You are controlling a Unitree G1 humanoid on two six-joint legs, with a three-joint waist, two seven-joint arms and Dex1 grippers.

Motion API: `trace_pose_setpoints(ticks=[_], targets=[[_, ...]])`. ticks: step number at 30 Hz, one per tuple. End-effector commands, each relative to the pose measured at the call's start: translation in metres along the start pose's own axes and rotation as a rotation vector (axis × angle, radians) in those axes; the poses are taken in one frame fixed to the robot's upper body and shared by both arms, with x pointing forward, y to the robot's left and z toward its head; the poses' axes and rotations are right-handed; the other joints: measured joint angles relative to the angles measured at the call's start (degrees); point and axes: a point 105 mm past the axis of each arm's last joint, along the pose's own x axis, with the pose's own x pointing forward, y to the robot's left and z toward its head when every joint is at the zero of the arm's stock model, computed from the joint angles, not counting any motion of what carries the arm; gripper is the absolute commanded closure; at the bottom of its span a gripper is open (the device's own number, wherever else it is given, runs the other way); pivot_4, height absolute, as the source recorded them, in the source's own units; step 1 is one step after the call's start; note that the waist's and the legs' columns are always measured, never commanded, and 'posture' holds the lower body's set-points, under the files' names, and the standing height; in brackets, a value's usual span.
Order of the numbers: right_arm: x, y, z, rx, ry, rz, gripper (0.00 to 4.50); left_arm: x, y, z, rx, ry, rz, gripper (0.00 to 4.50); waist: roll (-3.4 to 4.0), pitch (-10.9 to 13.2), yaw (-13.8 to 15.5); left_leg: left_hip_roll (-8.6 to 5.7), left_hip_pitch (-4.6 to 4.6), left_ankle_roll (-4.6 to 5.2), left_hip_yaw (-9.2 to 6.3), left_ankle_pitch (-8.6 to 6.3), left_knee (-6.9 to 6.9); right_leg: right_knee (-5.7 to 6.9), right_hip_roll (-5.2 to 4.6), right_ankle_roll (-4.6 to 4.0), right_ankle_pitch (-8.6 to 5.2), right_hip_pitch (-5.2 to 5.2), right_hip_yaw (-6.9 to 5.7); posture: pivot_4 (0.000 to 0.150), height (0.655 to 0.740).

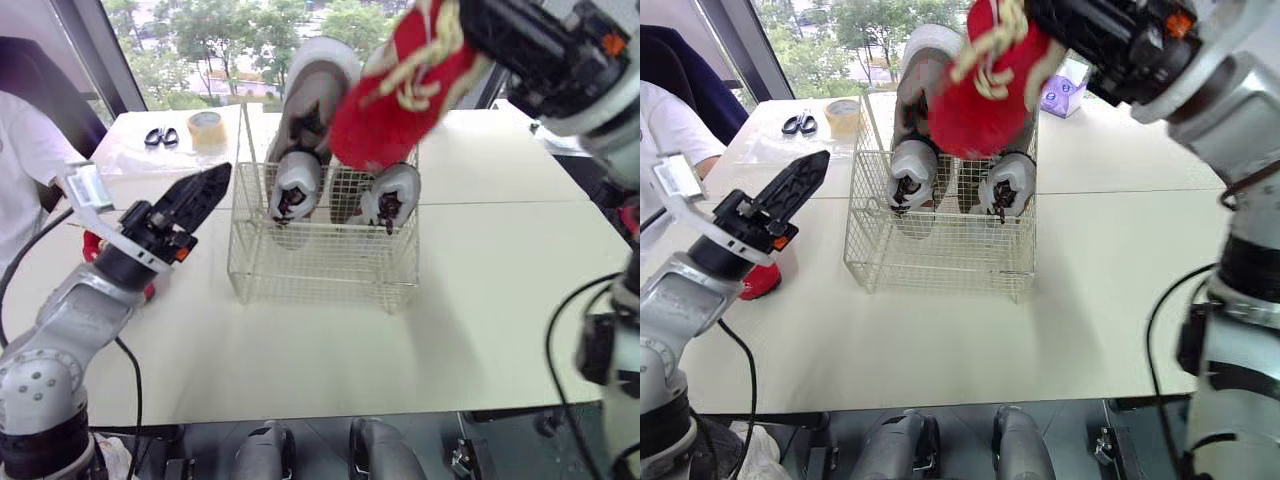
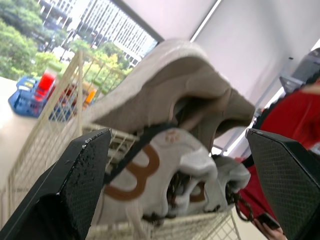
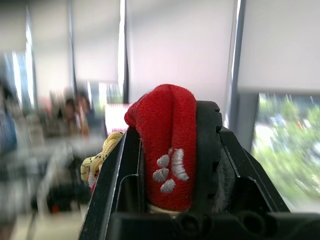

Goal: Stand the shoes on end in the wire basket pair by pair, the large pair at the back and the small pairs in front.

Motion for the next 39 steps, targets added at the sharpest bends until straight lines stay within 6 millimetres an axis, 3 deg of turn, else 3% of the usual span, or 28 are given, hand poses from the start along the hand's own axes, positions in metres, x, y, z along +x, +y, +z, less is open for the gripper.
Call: trace_pose_setpoints(ticks=[1, 13, 17, 22, 25, 27, 29, 32, 39], targets=[[0.007, 0.033, -0.005, -0.066, 0.150, 0.205, 3.18, -0.004, -0.005, 0.014, 0.020, -0.048, -0.011, 0.09, 0.02, 0.01, 0.02, 0.03, 0.01, 0.00, 0.00, 0.00, -0.02, 0.01, 0.00, 0.00, 0.00, -0.02, 0.00, 0.150, 0.7400], [-0.008, 0.023, -0.063, -0.182, 0.349, 0.197, 3.18, -0.002, 0.006, 0.025, 0.005, -0.046, -0.005, 0.09, -0.03, 0.00, 1.61, -0.04, -0.07, 0.02, 0.05, -0.03, 0.00, -0.13, -0.08, -0.01, 0.01, -0.01, -0.03, 0.150, 0.7400], [-0.020, 0.005, -0.090, -0.274, 0.449, 0.133, 3.18, 0.001, 0.009, 0.022, 0.018, -0.020, 0.005, 0.09, -0.05, -0.01, 1.59, -0.04, -0.06, 0.01, 0.04, -0.03, 0.01, -0.14, -0.07, -0.01, 0.01, 0.02, -0.05, 0.150, 0.7400], [-0.029, 0.013, -0.109, -0.100, 0.420, 0.170, 3.18, -0.002, 0.019, 0.013, 0.017, 0.009, 0.045, 0.09, -0.05, -0.01, 1.59, -0.03, -0.05, -0.08, 0.07, 0.03, 0.02, -0.09, -0.05, 0.01, 0.02, 0.01, -0.04, 0.150, 0.7400], [-0.034, 0.008, -0.118, -0.071, 0.410, 0.144, 2.02, -0.001, 0.021, 0.014, 0.019, 0.008, 0.057, 0.00, -0.07, -0.02, 1.65, -0.02, -0.05, -0.07, 0.04, 0.03, 0.03, -0.09, -0.04, 0.00, 0.01, 0.03, -0.07, 0.150, 0.7400], [-0.038, 0.003, -0.124, -0.068, 0.420, 0.123, 1.01, 0.000, 0.021, 0.014, 0.022, 0.008, 0.059, 0.00, -0.06, -0.02, 1.59, -0.02, -0.04, -0.03, 0.04, 0.01, 0.05, -0.11, -0.05, 0.00, 0.02, 0.06, -0.07, 0.150, 0.7400], [-0.039, 0.001, -0.123, -0.068, 0.415, 0.109, 0.05, -0.001, 0.022, 0.016, 0.027, 0.005, 0.064, 0.00, -0.06, -0.02, 1.55, -0.03, -0.04, -0.02, 0.05, 0.00, 0.06, -0.09, -0.06, -0.01, 0.02, 0.05, -0.06, 0.150, 0.7400], [-0.035, 0.003, -0.108, -0.046, 0.372, 0.112, 0.05, -0.002, 0.022, 0.021, 0.043, -0.003, 0.073, 0.00, -0.06, -0.02, 1.53, -0.02, -0.01, -0.05, 0.04, 0.02, 0.06, -0.07, -0.05, -0.05, 0.05, 0.05, -0.06, 0.150, 0.7400], [-0.024, 0.037, -0.056, 0.097, 0.254, 0.282, 0.05, -0.003, 0.037, 0.036, 0.065, -0.012, 0.128, 0.00, -0.05, -0.01, 1.53, 0.00, -0.02, -0.04, 0.00, 0.01, 0.03, -0.08, -0.05, -0.09, 0.06, 0.01, -0.06, 0.150, 0.7400]])
